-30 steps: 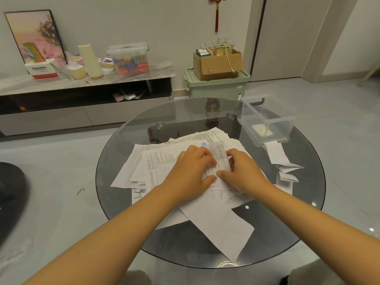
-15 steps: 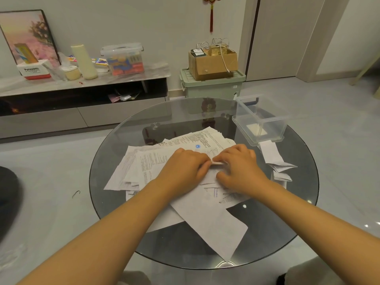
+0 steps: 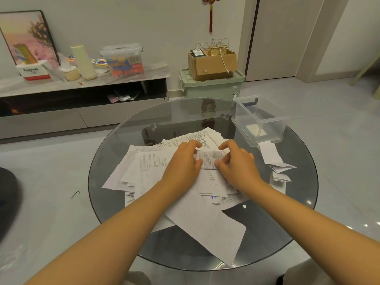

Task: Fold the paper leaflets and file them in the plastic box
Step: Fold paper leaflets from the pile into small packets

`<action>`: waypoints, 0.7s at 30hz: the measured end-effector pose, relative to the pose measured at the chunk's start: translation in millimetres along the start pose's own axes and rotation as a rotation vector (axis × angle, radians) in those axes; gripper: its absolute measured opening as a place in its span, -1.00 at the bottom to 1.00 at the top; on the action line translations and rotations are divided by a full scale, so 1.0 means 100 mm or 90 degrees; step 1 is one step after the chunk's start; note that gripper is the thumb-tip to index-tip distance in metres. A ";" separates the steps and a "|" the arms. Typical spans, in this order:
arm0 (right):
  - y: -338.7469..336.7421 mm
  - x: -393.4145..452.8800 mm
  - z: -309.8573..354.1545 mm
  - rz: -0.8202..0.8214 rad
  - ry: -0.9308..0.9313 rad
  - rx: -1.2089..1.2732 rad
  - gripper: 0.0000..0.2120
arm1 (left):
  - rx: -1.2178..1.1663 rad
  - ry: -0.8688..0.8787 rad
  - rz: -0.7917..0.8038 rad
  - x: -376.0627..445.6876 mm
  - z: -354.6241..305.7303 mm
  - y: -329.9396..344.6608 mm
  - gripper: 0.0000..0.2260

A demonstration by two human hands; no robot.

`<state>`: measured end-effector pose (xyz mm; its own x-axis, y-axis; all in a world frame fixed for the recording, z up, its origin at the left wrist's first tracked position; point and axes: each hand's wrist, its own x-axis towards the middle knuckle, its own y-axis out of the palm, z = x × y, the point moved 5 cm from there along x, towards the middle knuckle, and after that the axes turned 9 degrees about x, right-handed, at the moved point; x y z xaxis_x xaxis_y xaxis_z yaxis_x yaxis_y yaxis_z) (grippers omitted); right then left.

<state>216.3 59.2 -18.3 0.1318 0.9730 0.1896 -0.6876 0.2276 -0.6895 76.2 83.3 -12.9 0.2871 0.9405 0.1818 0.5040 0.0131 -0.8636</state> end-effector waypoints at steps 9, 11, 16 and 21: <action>0.04 0.03 0.02 -0.028 -0.013 -0.035 -0.79 | 0.049 -0.021 0.013 0.06 0.07 0.09 -0.73; 0.07 0.05 0.02 -0.031 -0.032 -0.105 -0.80 | 0.081 0.002 0.007 0.08 0.09 0.10 -0.76; 0.12 0.06 0.04 0.005 -0.111 -0.180 -0.72 | 0.168 0.064 0.063 0.10 0.05 0.13 -0.71; 0.14 0.03 0.06 0.073 -0.134 -0.235 -0.67 | 0.227 0.071 0.087 0.11 0.03 0.10 -0.65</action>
<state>202.1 65.1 -23.2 -0.1059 0.9721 0.2093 -0.3835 0.1543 -0.9106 81.4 94.7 -20.9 0.4288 0.8991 0.0878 0.1464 0.0267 -0.9889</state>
